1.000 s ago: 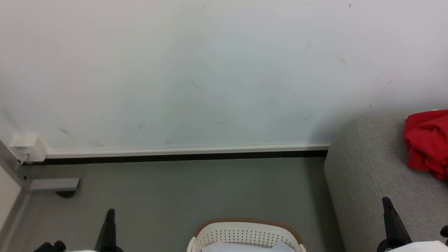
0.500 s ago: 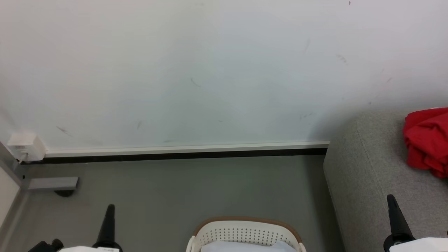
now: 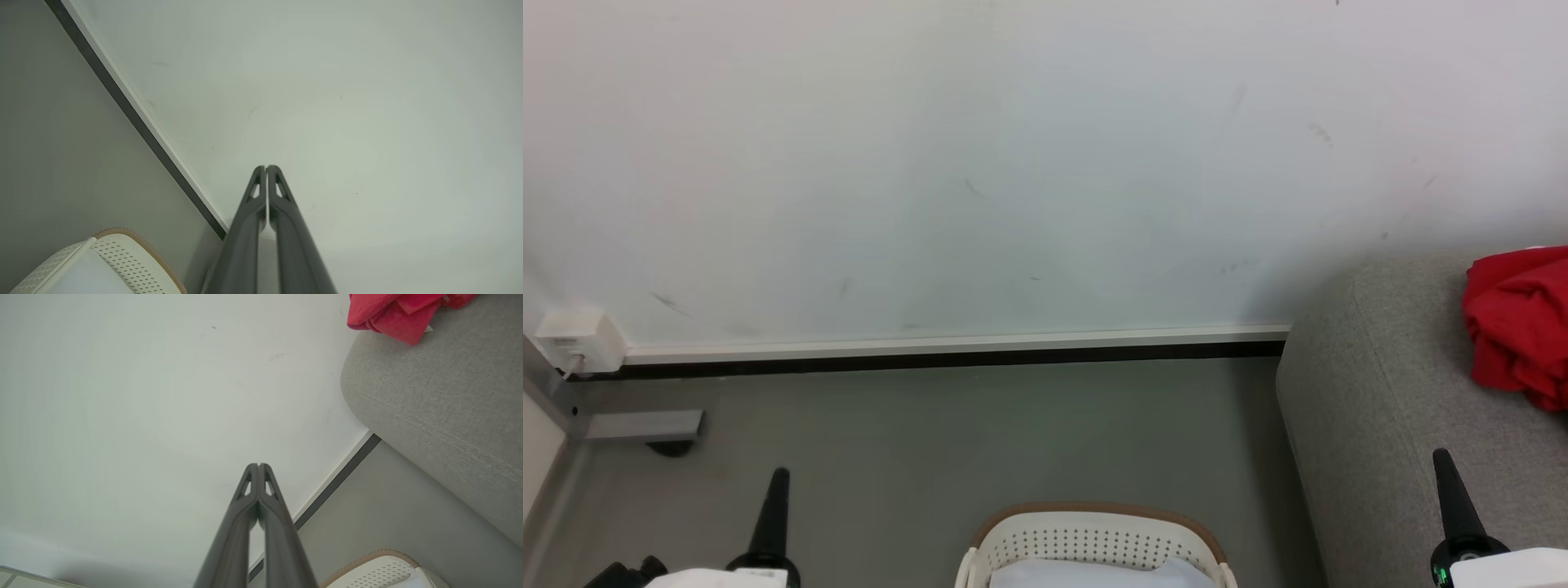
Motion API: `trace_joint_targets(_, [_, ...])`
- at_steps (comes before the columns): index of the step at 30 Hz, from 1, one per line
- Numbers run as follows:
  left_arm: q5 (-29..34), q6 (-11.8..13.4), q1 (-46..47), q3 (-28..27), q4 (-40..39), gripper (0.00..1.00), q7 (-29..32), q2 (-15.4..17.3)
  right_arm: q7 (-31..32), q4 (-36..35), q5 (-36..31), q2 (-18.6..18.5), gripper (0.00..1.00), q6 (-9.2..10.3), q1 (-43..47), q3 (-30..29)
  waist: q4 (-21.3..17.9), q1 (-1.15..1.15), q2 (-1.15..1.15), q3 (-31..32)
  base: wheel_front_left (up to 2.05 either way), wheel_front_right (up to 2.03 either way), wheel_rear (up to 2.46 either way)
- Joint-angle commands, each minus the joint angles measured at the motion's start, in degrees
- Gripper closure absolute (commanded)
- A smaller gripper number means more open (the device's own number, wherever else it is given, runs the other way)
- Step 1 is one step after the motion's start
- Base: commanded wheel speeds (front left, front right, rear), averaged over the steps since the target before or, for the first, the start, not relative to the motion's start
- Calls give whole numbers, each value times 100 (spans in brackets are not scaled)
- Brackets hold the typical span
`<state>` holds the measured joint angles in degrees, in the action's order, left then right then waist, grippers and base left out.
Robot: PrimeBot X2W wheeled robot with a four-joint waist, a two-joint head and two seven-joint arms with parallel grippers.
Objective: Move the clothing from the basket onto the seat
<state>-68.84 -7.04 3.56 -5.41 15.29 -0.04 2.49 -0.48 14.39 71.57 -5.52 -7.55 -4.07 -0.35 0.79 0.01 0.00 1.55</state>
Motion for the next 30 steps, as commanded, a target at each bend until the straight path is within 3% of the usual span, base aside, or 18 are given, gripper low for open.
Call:
trace_joint_targets(1, [-170, -26, 123, -33, -67, 100, 58, 47, 49, -68, 158, -1, 100, 7, -125, -65, -3, 0, 0, -6, 0, 0, 0])
trace_joint_targets(30, [-1498, -52, 231, -90, -107, 100, 431, 56, 445, -61, 1348, 142, 100, 10, -197, -392, -44, -1, 0, -98, 0, 0, 0])
